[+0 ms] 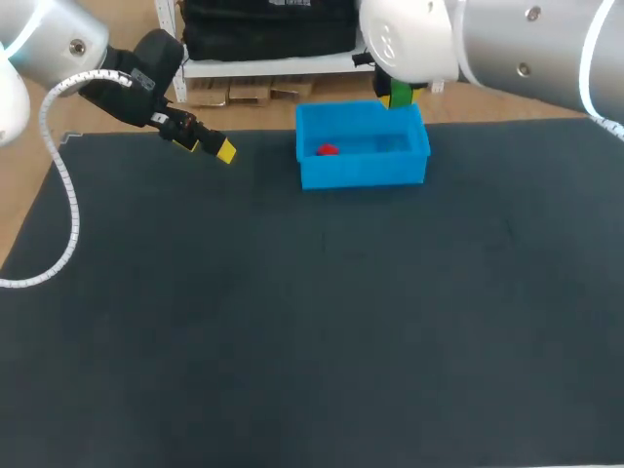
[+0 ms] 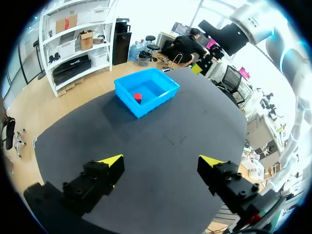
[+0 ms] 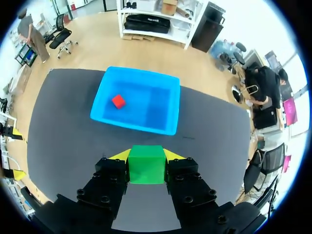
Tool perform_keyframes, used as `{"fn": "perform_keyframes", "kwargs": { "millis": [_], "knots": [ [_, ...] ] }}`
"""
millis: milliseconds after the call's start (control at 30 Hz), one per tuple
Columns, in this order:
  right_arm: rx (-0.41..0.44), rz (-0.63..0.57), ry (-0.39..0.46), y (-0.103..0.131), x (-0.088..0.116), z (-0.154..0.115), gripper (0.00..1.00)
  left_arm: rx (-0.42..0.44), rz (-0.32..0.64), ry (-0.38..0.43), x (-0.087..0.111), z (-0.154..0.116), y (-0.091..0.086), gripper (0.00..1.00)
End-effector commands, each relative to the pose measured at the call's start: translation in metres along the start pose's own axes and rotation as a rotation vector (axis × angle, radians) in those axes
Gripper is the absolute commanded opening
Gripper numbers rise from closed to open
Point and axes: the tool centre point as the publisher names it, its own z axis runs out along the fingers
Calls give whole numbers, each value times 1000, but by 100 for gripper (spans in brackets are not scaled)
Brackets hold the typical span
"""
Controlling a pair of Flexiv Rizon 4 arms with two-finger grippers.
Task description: Use the left arm to pick the red cube and place it into the blue plastic box first, then use the right arm to grasp the green cube and put it into the same blue plastic box after the first action is fully finished.
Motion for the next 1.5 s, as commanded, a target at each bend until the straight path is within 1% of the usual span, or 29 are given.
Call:
{"fn": "perform_keyframes", "kwargs": {
  "millis": [33, 633, 767, 1033, 1200, 1500],
  "knots": [
    [9, -7, 26, 2, -18, 4, 0, 3, 3, -5, 1, 0, 1, 100],
    [32, -30, 32, -4, -50, 19, 0, 3, 3, -5, 1, 0, 1, 100],
    [4, -24, 4, -6, -58, 26, 0, 3, 3, -5, 1, 0, 1, 100],
    [-38, -17, -27, -4, -57, 36, 0, 3, 3, -5, 1, 0, 1, 100],
    [-77, -16, -78, -5, -61, 41, 0, 3, 3, -5, 1, 0, 1, 100],
    [-119, -13, -119, -3, -63, 53, 0, 3, 3, -5, 1, 0, 1, 100]
  ]
}}
